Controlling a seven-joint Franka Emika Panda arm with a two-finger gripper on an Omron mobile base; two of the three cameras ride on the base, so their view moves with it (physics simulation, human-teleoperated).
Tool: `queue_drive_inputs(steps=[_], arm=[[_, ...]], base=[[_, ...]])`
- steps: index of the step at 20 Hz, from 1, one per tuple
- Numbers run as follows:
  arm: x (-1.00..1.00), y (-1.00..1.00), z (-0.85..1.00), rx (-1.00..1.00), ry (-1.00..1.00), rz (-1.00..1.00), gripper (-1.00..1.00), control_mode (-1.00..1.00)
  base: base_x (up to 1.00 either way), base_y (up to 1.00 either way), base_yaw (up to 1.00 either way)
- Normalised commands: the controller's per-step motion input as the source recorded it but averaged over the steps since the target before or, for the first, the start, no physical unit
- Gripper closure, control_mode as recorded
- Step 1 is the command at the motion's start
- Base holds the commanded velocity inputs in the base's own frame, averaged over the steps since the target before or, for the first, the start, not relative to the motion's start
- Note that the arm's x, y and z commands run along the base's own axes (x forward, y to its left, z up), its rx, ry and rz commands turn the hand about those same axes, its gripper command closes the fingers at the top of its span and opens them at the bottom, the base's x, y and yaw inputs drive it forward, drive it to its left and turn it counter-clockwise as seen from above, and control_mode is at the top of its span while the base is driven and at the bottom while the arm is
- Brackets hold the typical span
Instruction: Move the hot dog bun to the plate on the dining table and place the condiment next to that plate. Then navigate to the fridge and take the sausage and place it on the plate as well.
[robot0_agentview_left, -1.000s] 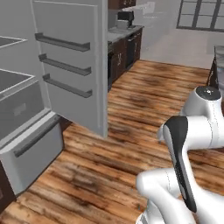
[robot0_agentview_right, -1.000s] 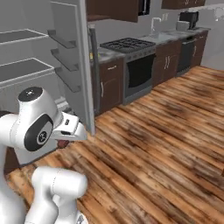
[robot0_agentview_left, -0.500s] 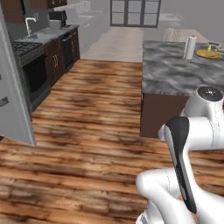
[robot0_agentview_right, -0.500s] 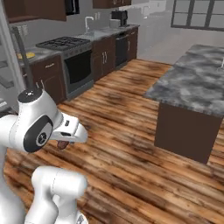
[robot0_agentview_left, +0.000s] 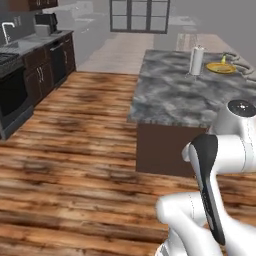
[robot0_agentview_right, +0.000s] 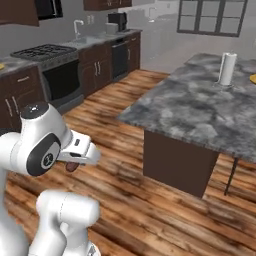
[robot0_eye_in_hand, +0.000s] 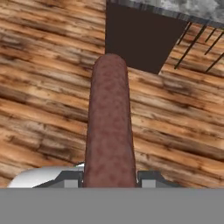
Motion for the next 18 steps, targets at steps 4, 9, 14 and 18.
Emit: queue_drive_inputs(steps=[4,9,14,18], arm=[[0.0,0.0,0.0,0.0,0.0,0.0,1.0,1.0],[0.0,0.0,0.0,0.0,0.0,0.0,1.0,1.0],[0.0,0.0,0.0,0.0,0.0,0.0,1.0,1.0],[0.0,0.0,0.0,0.0,0.0,0.0,1.0,1.0]], base=[[0.7,-1.0,0.11],[0.23,-1.0,0.05],[0.06,-1.0,0.0],[0.0,-1.0,0.0]])
